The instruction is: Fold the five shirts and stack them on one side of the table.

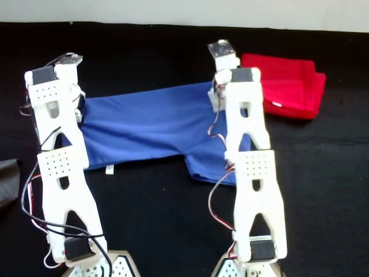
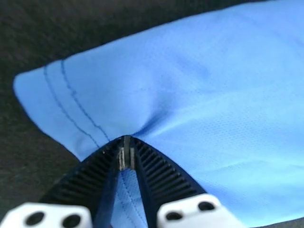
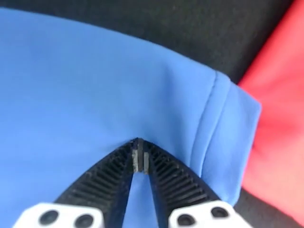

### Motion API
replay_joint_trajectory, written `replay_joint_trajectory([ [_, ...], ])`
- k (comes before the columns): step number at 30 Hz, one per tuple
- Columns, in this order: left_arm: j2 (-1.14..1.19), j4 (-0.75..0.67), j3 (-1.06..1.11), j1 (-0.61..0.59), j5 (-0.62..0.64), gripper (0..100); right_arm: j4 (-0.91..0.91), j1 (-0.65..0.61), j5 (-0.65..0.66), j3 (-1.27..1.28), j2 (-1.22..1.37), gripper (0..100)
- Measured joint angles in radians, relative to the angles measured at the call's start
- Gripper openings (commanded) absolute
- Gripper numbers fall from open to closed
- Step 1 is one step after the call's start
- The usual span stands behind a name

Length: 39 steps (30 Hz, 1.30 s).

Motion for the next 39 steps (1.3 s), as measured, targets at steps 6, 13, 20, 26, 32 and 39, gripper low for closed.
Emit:
replay_joint_trajectory([
  [6, -0.224, -0.006, 0.31, 0.0, -0.002, 1, 0.167, -0.02, 0.0, -0.203, 0.0, 0.6],
  [13, -0.641, -0.051, 0.873, 0.008, -0.046, 1, 0.192, -0.023, 0.0, -0.207, 0.002, 0.6],
  [20, -0.793, -0.376, 1.393, 0.002, -0.054, 1, 0.192, -0.023, 0.0, -0.204, -0.147, 0.6],
  [26, -0.89, -0.466, 1.576, -0.048, -0.054, 1, 0.192, -0.034, -0.002, 0.143, -0.496, 0.9],
  [32, -0.921, -0.519, 1.634, -0.127, -0.149, 1, 0.183, -0.104, -0.002, 0.763, -0.941, 0.9],
  [39, -0.93, -0.537, 1.685, -0.13, -0.166, 1, -0.04, -0.14, -0.002, 1.327, -1.092, 0.9],
])
